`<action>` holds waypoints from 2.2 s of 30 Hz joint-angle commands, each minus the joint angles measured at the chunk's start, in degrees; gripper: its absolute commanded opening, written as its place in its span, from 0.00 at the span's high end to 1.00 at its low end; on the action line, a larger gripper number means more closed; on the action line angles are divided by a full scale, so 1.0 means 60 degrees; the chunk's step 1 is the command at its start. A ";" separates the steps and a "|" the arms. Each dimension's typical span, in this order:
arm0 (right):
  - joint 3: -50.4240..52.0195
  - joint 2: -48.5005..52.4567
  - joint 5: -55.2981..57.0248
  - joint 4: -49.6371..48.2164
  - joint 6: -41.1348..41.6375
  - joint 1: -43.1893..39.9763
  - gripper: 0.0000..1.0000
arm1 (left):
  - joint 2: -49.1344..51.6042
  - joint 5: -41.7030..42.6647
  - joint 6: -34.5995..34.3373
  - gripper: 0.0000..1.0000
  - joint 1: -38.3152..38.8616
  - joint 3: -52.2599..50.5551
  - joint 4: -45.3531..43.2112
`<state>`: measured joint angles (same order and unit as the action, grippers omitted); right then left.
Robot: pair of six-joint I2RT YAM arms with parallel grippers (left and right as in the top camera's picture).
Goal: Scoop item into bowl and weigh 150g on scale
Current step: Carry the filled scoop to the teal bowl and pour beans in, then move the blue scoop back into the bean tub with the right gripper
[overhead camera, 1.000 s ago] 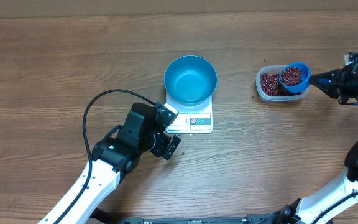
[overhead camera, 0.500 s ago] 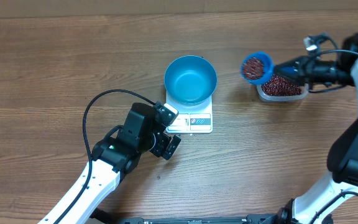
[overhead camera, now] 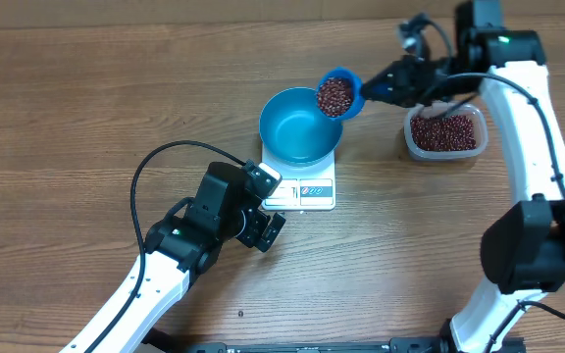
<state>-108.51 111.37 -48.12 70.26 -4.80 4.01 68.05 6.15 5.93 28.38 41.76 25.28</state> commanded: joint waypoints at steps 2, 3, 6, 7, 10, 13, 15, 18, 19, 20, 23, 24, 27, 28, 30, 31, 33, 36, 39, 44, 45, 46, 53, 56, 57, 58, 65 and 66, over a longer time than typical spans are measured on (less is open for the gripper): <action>-0.0375 -0.0455 0.2386 0.0015 0.0415 0.0954 0.96 | 0.0033 -0.0062 -0.0208 0.00 -0.0040 0.0011 -0.0004; -0.0375 -0.0455 0.3056 -0.0011 0.0419 0.1341 0.96 | 0.0033 -0.0062 -0.0208 0.01 -0.0040 0.0011 -0.0004; -0.0375 -0.0455 0.4885 -0.0135 0.0594 0.2127 0.96 | 0.0033 -0.0062 -0.0204 0.00 -0.0040 0.0011 -0.0004; -0.0375 -0.0455 0.5639 -0.0222 0.0594 0.2506 0.96 | 0.0033 -0.0062 -0.0204 0.00 -0.0040 0.0011 -0.0004; -0.0375 -0.0455 0.7216 -0.0525 0.0590 0.3246 0.96 | 0.0033 -0.0062 -0.0208 0.00 -0.0040 0.0011 -0.0004; -0.0375 -0.0455 0.8703 -0.0903 0.0579 0.3923 0.96 | 0.0033 -0.0062 -0.0204 0.00 -0.0040 0.0011 -0.0004; -0.0375 -0.0455 0.9537 -0.1060 0.0510 0.4280 0.96 | 0.0033 -0.0062 -0.0204 0.00 -0.0040 0.0011 -0.0004; -0.0375 -0.0455 1.0896 -0.1326 0.0160 0.4940 0.96 | 0.0033 -0.0062 -0.0204 0.00 -0.0040 0.0011 -0.0004; -0.0375 -0.0455 1.1231 -0.1395 -0.0007 0.5140 0.96 | 0.0033 -0.0062 -0.0204 0.00 -0.0040 0.0011 -0.0004; -0.0375 -0.0455 1.1679 -0.1468 -0.0033 0.5351 0.96 | 0.0033 -0.0062 -0.0204 0.00 -0.0040 0.0011 -0.0004; -0.0375 -0.0455 1.2389 -0.1530 -0.0036 0.5752 0.96 | 0.0033 -0.0062 -0.0208 0.00 -0.0040 0.0011 -0.0004; -0.0375 -0.0455 1.2455 -0.1526 -0.0036 0.5829 0.96 | 0.0033 -0.0062 -0.0204 0.00 -0.0040 0.0011 -0.0004; -0.0375 -0.0455 1.2517 -0.1512 -0.0033 0.5883 0.96 | 0.0033 -0.0062 -0.0204 0.00 -0.0040 0.0011 -0.0004; -0.0375 -0.0455 1.2517 -0.1504 -0.0033 0.5883 0.96 | 0.0033 -0.0062 -0.0204 0.00 -0.0040 0.0011 -0.0004; -0.0375 -0.0455 1.2513 -0.1479 -0.0025 0.5883 0.96 | 0.0033 -0.0062 -0.0204 0.00 -0.0040 0.0011 -0.0004; -0.0375 -0.0455 1.2499 -0.1483 -0.0018 0.5883 0.96 | 0.0033 -0.0062 -0.0204 0.00 -0.0040 0.0011 -0.0004; -0.0375 -0.0488 1.2167 -0.1486 -0.0018 0.5847 0.96 | 0.0033 -0.0062 -0.0204 0.00 -0.0040 0.0011 -0.0004; -0.0375 -0.0707 1.0954 -0.1483 -0.0018 0.5584 0.96 | 0.0033 -0.0062 -0.0204 0.01 -0.0040 0.0011 -0.0004; -0.0375 -0.1115 0.9031 -0.1392 0.0087 0.4827 0.96 | 0.0033 -0.0062 -0.0204 0.01 -0.0040 0.0011 -0.0004; -0.0375 -0.1993 0.6360 -0.0816 0.0302 0.2597 0.96 | 0.0033 -0.0062 -0.0208 0.01 -0.0040 0.0011 -0.0004; -0.0375 -0.2178 0.6047 -0.0648 0.0299 0.2051 0.96 | 0.0033 -0.0062 -0.0204 0.00 -0.0040 0.0011 -0.0004; -0.0375 -0.2335 0.5890 -0.0463 0.0295 0.1515 0.96 | 0.0033 -0.0062 -0.0208 0.00 -0.0040 0.0011 -0.0004; -0.0306 -0.2215 0.6750 0.0827 -0.0073 -0.1402 0.96 | 0.0033 -0.0062 -0.0204 0.00 -0.0040 0.0011 -0.0004; 0.0044 -0.1974 0.7191 0.0714 -0.0273 -0.1770 0.96 | 0.0033 -0.0062 -0.0204 0.01 -0.0040 0.0011 -0.0004; 0.0142 -0.1905 0.7191 0.0667 -0.0284 -0.1803 0.96 | 0.0033 -0.0062 -0.0204 0.00 -0.0040 0.0011 -0.0004; 0.0382 -0.1712 0.7202 0.0608 -0.0288 -0.1861 0.96 | 0.0033 -0.0062 -0.0204 0.00 -0.0040 0.0011 -0.0004; 0.1264 -0.1075 0.8517 0.0208 -0.0240 -0.1869 0.96 | 0.0033 -0.0062 -0.0204 0.01 -0.0040 0.0011 -0.0004; 0.1413 -0.1075 0.8517 -0.0084 -0.0244 -0.1869 0.96 | 0.0033 -0.0062 -0.0204 0.00 -0.0040 0.0011 -0.0004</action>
<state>-101.19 105.43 -0.25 72.62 -6.02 -7.09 68.05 6.15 5.93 28.38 41.76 25.28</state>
